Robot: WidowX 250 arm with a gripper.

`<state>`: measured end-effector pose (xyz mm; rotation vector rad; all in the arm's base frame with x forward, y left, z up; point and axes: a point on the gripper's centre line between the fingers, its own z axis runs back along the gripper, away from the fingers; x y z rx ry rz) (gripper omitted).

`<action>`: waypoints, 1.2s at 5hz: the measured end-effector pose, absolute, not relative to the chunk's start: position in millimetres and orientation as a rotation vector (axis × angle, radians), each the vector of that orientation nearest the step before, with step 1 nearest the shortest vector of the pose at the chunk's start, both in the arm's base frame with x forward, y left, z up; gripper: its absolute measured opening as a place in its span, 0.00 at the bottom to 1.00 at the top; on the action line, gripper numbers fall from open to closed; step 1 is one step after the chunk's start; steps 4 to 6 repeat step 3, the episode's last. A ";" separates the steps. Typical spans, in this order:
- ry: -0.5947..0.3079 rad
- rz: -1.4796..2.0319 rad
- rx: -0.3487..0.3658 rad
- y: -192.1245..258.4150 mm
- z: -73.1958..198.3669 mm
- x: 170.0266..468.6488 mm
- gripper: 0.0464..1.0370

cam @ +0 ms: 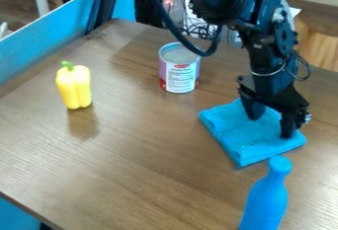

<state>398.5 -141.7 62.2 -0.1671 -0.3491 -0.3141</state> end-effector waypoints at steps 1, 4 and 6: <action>-0.352 -0.306 -0.168 -137.8 69.9 386.3 0.96; -0.558 -0.274 -0.233 -122.2 178.1 331.6 0.96; -0.558 -0.274 -0.233 -122.2 178.1 331.6 0.96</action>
